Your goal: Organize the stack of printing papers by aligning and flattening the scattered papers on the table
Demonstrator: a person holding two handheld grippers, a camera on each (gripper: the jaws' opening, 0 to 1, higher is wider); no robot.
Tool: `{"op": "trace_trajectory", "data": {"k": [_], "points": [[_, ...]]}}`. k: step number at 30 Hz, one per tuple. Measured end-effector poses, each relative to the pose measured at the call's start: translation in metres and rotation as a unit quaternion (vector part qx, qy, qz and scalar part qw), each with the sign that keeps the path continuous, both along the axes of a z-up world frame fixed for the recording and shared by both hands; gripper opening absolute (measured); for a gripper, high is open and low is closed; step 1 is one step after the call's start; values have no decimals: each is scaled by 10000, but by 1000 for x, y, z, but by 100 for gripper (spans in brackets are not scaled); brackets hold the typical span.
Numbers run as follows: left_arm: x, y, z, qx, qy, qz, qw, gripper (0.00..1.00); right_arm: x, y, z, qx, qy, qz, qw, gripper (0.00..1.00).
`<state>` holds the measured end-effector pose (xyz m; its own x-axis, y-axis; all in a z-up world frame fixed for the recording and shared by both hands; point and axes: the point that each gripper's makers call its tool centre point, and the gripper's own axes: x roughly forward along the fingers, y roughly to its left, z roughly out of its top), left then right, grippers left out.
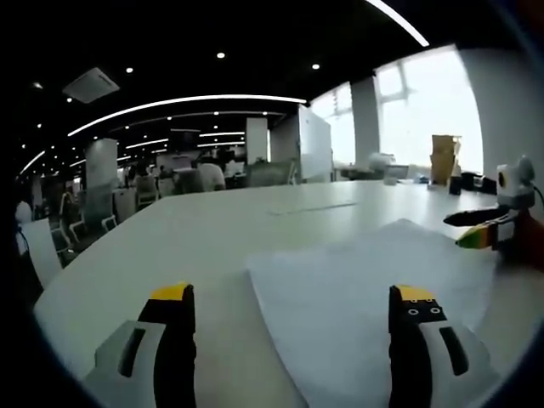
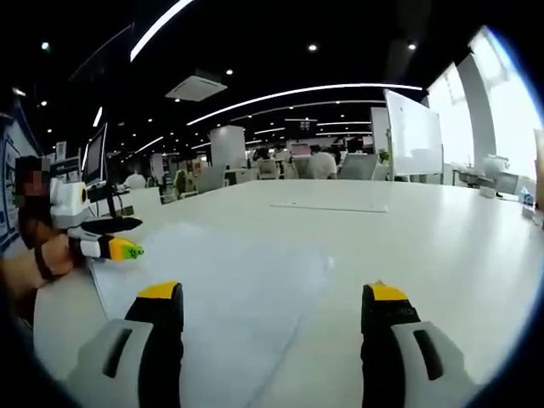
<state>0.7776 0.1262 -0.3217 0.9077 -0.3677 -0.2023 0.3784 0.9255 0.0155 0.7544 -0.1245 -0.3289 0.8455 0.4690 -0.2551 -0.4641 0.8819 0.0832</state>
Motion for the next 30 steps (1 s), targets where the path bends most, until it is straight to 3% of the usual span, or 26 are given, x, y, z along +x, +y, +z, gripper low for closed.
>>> {"op": "trace_trajectory", "data": {"k": [19, 26, 30], "points": [[0, 3, 3, -42, -59, 42, 10000, 97, -10, 7, 1, 1, 2, 16, 10000, 82], [-11, 5, 3, 261, -196, 56, 9995, 97, -16, 9, 1, -72, -39, -11, 10000, 82], [-11, 7, 4, 196, -192, 71, 9996, 97, -19, 9, 2, -70, -28, -7, 10000, 82]]}}
